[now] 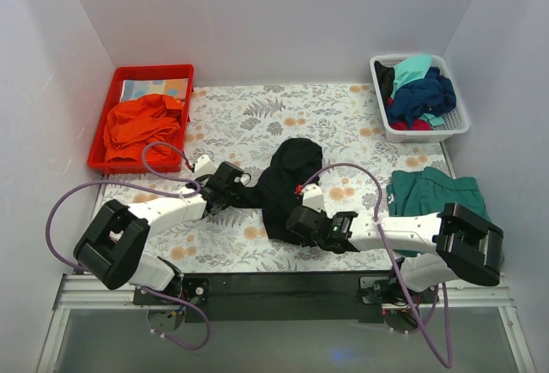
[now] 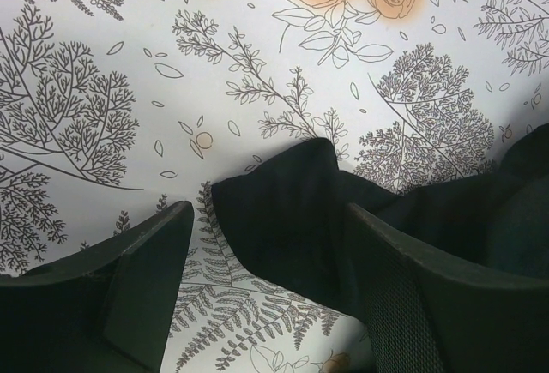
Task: Fold and stack the t-shirts
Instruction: Flatten out the tshirt
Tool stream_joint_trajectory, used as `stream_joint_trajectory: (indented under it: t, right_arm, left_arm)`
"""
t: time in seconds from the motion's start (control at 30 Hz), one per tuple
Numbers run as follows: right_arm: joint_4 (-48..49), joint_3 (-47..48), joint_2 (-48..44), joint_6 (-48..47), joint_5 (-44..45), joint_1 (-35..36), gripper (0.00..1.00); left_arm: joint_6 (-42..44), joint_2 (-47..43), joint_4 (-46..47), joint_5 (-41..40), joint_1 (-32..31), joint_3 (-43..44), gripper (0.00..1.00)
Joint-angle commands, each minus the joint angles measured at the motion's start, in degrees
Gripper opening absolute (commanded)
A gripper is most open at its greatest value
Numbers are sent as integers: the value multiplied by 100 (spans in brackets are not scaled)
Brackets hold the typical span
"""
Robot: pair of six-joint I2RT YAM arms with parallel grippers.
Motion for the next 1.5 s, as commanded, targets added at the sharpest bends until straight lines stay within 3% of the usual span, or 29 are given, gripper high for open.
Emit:
stream_joint_trajectory:
  t: [0.0,0.27,0.43,0.73,0.87,0.93,1.0,1.2,1.47]
  right_arm:
    - [-673,601,114,326,465,309,46]
    - [-779,1077,686,264,667,617,47]
    - [-673,1007,888,290,642,609,54]
    - [477,357,1258,194,-122,547,52]
    - [522,225,1319,254,-422,363,39]
    - [478,102,1258,325,-466,354,15]
    - [356,32,1205,456,-440,336,2]
    - [-338,-127,828,773,-159,336,1]
    - [-2035,812,-683,634,1905,310,1]
  left_arm:
    - [-66,86,-902,27,0,-302,71]
    - [-40,-20,-902,44,0,-346,71]
    - [-31,-99,-902,53,0,-372,71]
    - [-48,-239,-981,36,0,-416,71]
    - [-84,-319,-1069,9,0,-451,71]
    - [-101,-397,-1096,-8,0,-469,71]
    - [-101,-441,-1104,-26,0,-495,72]
    - [-92,-433,-1096,-35,0,-495,72]
    - [74,-459,-1105,-87,0,-329,72]
